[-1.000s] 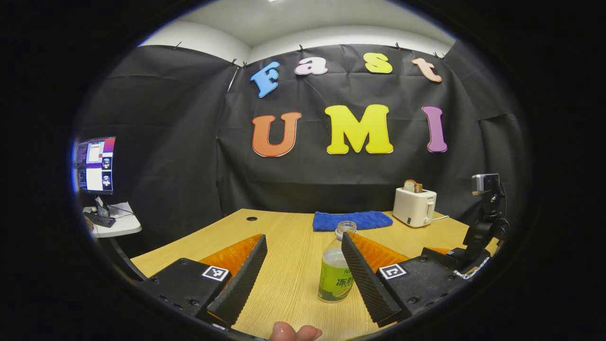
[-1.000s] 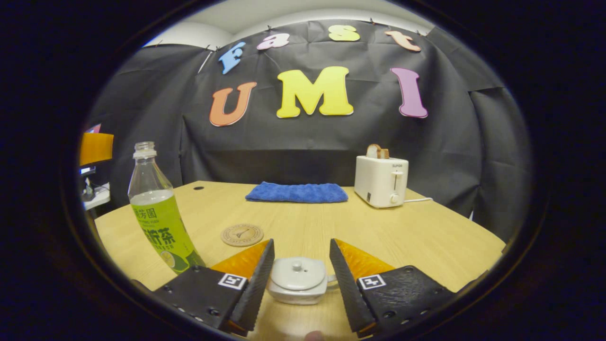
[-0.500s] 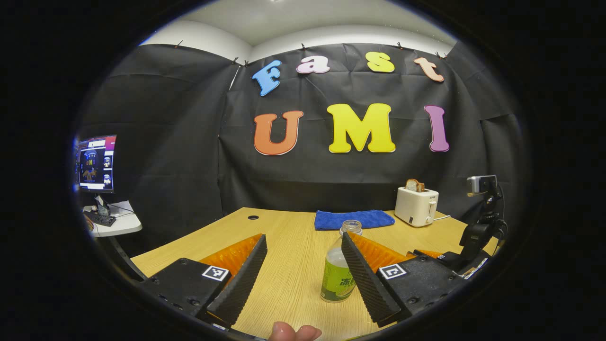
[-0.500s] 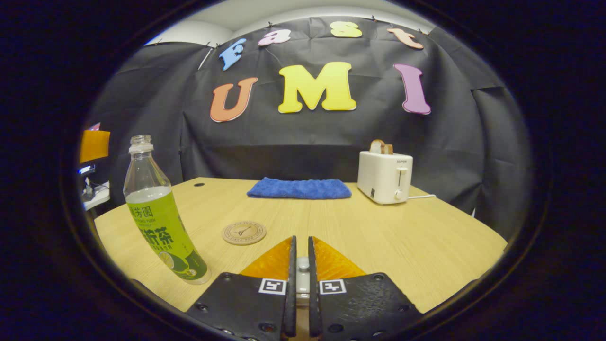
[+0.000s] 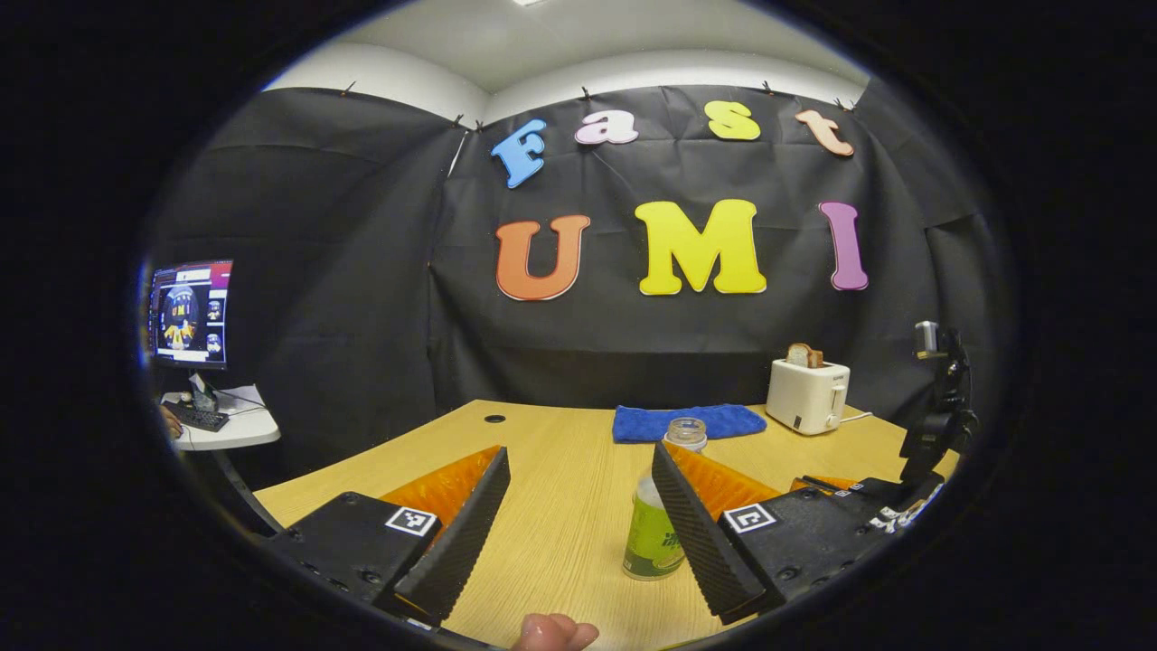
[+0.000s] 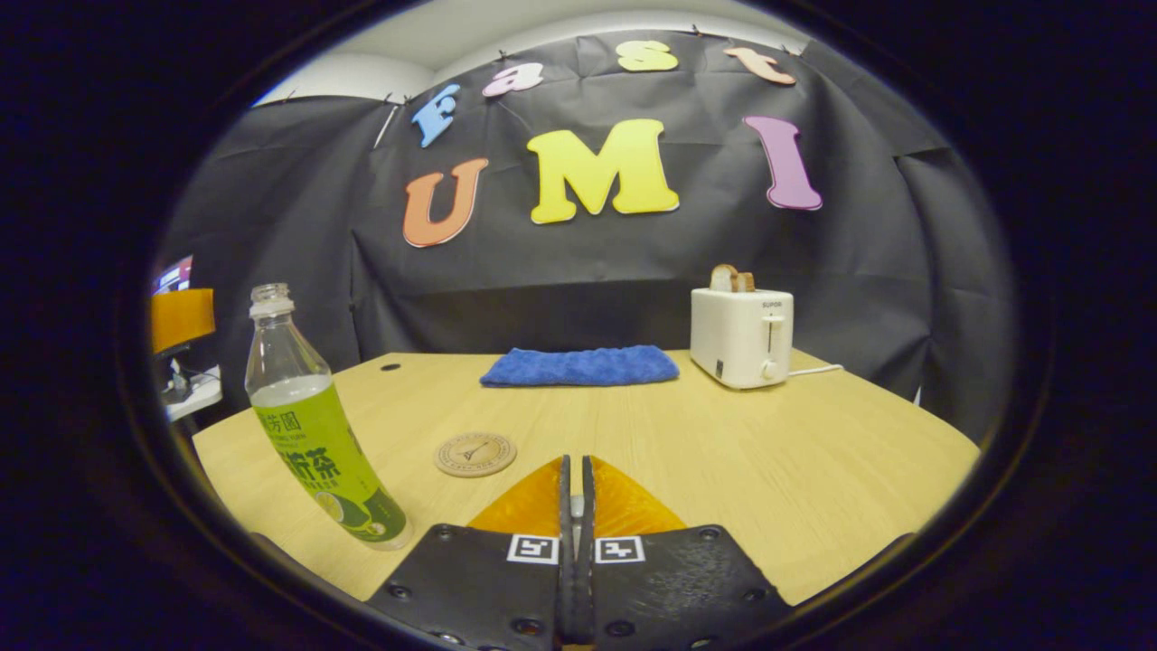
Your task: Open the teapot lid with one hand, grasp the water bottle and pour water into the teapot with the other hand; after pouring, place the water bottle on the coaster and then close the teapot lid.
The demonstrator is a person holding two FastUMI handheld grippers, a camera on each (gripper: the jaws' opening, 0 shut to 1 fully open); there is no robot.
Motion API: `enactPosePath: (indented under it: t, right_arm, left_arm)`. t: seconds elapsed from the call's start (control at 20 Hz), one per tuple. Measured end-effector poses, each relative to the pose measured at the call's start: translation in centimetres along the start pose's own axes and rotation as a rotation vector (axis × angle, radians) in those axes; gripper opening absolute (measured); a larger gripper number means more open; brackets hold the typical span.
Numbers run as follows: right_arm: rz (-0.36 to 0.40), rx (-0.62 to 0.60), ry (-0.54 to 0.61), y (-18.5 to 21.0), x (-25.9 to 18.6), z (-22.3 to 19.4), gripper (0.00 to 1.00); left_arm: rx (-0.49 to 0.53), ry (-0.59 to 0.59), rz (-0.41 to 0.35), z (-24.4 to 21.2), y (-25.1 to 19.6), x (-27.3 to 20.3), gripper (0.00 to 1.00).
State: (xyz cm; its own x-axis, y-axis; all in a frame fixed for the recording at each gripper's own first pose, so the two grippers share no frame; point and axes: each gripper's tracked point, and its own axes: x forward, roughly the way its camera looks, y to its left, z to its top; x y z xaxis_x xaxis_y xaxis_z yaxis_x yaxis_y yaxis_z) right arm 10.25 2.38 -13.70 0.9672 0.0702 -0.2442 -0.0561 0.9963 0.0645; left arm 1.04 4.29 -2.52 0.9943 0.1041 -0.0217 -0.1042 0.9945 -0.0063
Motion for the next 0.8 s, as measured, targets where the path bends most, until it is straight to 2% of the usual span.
enactPosePath:
  t: [0.5, 0.8]
  right_arm:
    - [0.022, -0.020, -0.072, -0.7, -2.4, 3.7, 0.00]
    - [0.024, -0.017, -0.104, -1.5, -4.4, 5.3, 0.00]
  left_arm:
    - [-0.062, 0.127, -0.119, -7.4, -5.2, -0.8, 0.99]
    - [-0.080, 0.169, -0.120, -9.5, -6.0, 1.2, 1.00]
